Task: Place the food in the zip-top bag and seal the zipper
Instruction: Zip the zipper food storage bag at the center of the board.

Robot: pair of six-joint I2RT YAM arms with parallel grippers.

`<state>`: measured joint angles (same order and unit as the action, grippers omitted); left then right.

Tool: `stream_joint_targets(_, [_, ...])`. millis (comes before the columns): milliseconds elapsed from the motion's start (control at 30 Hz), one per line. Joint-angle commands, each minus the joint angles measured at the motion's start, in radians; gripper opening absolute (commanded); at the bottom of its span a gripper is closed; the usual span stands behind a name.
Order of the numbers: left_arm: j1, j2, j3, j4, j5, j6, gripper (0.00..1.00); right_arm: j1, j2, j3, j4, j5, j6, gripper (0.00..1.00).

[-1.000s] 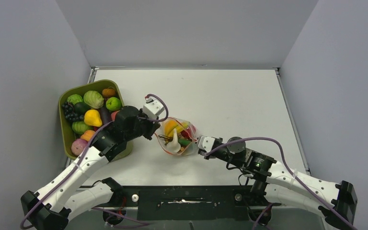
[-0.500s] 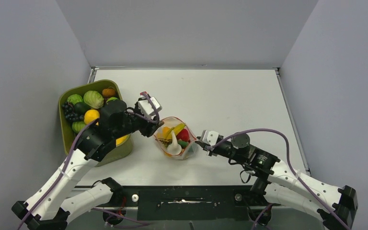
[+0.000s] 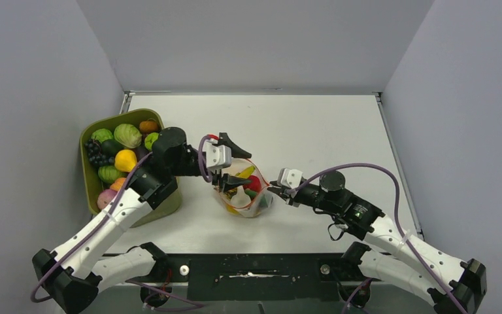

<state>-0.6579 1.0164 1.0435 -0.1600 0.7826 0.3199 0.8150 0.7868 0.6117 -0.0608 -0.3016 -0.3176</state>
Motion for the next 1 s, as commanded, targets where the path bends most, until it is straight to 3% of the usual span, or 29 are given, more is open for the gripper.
stream_joint_targets(0, [-0.019, 0.046, -0.015, 0.071, 0.211, 0.046, 0.65, -0.021, 0.004, 0.055, 0.082, -0.075, -0.006, 0.0])
stream_joint_targets(133, [-0.04, 0.11, -0.027, 0.11, 0.263, 0.028, 0.66, -0.035, -0.008, 0.057, 0.101, -0.102, -0.006, 0.0])
stream_joint_targets(267, [-0.071, 0.171, 0.016, 0.009, 0.201, 0.129, 0.66, -0.049, -0.008, 0.075, 0.084, -0.115, 0.002, 0.0])
stream_joint_targets(467, [-0.129, 0.227, -0.011, 0.013, 0.125, 0.181, 0.67, -0.052, 0.001, 0.077, 0.085, -0.128, 0.002, 0.0])
stream_joint_targets(633, [-0.135, 0.206, -0.048, 0.033, 0.007, 0.227, 0.67, -0.054, 0.009, 0.071, 0.079, -0.146, -0.003, 0.0])
stream_joint_targets(967, [-0.14, 0.197, -0.062, -0.015, -0.063, 0.299, 0.61, -0.059, -0.004, 0.07, 0.057, -0.169, -0.019, 0.0])
